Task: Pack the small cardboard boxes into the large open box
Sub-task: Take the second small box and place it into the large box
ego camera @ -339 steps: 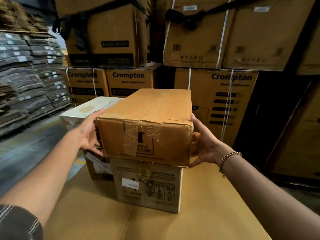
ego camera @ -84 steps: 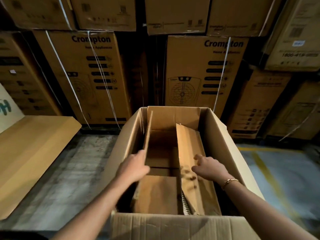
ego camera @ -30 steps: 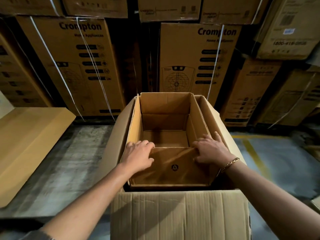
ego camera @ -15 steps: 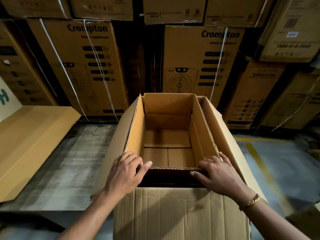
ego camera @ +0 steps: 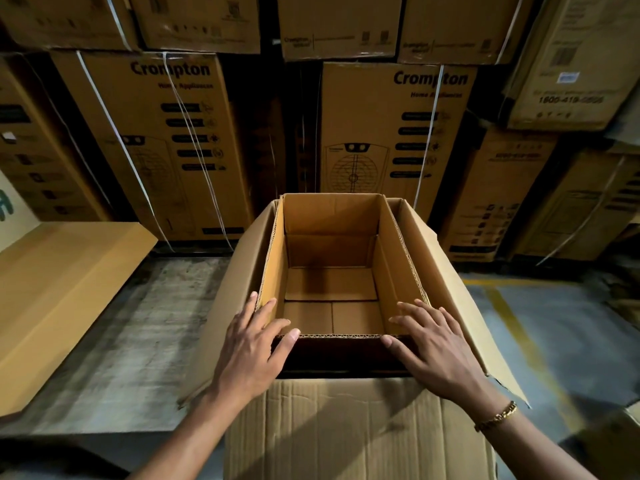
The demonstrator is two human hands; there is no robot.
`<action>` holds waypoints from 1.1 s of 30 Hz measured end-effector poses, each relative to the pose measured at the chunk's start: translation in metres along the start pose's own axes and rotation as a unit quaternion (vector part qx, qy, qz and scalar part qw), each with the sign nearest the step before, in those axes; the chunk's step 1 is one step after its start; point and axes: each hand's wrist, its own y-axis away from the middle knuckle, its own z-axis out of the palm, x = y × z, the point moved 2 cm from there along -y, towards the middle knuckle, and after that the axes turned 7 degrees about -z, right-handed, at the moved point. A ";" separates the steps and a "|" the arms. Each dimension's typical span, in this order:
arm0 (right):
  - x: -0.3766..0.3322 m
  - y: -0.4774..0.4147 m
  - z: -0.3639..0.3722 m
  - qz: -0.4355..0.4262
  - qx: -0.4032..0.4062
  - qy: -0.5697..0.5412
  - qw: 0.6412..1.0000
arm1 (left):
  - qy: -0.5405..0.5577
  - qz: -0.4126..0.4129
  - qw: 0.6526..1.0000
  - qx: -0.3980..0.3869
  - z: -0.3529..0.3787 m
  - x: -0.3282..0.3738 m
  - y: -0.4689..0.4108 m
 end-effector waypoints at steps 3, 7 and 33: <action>0.001 -0.001 0.000 -0.004 0.000 0.005 1.000 | -0.004 -0.003 1.000 -0.002 -0.001 0.000 -0.001; 0.001 -0.002 -0.002 -0.014 0.006 0.001 1.000 | 0.000 0.001 1.000 0.007 -0.001 -0.001 -0.003; -0.123 -0.171 -0.049 -0.060 0.029 -0.286 0.956 | 0.421 -0.172 0.885 0.101 -0.163 -0.135 -0.036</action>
